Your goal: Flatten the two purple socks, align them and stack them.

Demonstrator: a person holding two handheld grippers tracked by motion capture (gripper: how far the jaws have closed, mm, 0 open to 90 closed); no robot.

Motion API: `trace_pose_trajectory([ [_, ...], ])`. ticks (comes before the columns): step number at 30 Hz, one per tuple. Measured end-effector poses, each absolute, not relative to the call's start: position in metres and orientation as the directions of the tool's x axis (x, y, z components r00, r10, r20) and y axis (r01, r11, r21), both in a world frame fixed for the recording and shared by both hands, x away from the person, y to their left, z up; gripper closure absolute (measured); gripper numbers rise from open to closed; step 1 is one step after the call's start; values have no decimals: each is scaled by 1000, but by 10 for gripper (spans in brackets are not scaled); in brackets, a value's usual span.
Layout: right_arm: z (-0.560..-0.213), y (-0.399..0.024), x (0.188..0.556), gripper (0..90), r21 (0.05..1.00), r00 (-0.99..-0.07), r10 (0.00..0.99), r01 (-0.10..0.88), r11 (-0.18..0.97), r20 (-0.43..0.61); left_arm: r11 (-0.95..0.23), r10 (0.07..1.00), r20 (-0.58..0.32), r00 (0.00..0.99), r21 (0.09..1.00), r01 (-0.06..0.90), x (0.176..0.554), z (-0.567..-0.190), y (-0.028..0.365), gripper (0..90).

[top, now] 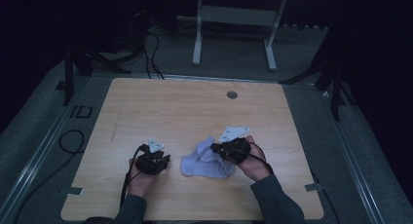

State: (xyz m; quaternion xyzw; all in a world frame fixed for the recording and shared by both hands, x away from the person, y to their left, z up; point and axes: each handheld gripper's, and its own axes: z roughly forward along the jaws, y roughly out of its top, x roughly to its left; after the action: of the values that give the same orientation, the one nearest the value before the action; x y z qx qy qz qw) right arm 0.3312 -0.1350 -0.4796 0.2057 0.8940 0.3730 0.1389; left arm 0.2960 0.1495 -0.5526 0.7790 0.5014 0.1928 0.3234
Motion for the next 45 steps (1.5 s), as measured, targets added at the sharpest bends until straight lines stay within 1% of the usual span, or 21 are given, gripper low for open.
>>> trace_pose_trajectory([
  [7,-490,-130,332,875,725,-887,455,260,638,-82,-286,877,-62,476,729,622,281,-539,142,681],
  [11,-493,-128,332,875,727,-889,452,260,636,-78,-300,848,-76,525,747,593,276,-533,129,680],
  [15,-495,-127,333,875,726,-892,447,259,637,-74,-310,803,-115,585,757,575,274,-529,116,683],
  [18,-497,-126,333,876,727,-892,446,260,635,-70,-313,767,-155,622,756,575,276,-528,106,693],
  [21,-498,-126,333,876,728,-893,445,262,633,-66,-318,748,-173,641,754,574,278,-527,101,689],
  [22,-500,-125,333,875,728,-894,444,263,633,-63,-321,726,-197,659,750,578,279,-527,97,684],
  [25,-502,-123,333,876,725,-897,438,262,637,-60,-326,706,-222,673,741,586,282,-528,92,681],
  [27,-502,-122,332,876,723,-899,434,261,639,-59,-334,703,-216,677,741,583,284,-529,89,706],
  [31,-503,-121,332,875,721,-899,433,261,641,-59,-324,722,-205,661,745,584,284,-531,90,867],
  [32,-504,-121,332,875,721,-900,433,264,641,-56,-320,725,-205,658,745,585,284,-530,91,883],
  [38,-505,-122,332,871,720,-902,427,257,645,-60,-330,727,-188,660,747,577,283,-531,89,895],
  [40,-505,-123,332,856,720,-903,426,258,643,-56,-332,728,-185,660,747,576,283,-530,90,897],
  [44,-500,-128,328,737,745,-892,450,267,611,-49,-326,735,-182,654,750,575,283,-530,91,898],
  [45,-498,-131,326,726,752,-889,456,267,603,-51,-326,735,-182,653,750,576,283,-530,92,898],
])
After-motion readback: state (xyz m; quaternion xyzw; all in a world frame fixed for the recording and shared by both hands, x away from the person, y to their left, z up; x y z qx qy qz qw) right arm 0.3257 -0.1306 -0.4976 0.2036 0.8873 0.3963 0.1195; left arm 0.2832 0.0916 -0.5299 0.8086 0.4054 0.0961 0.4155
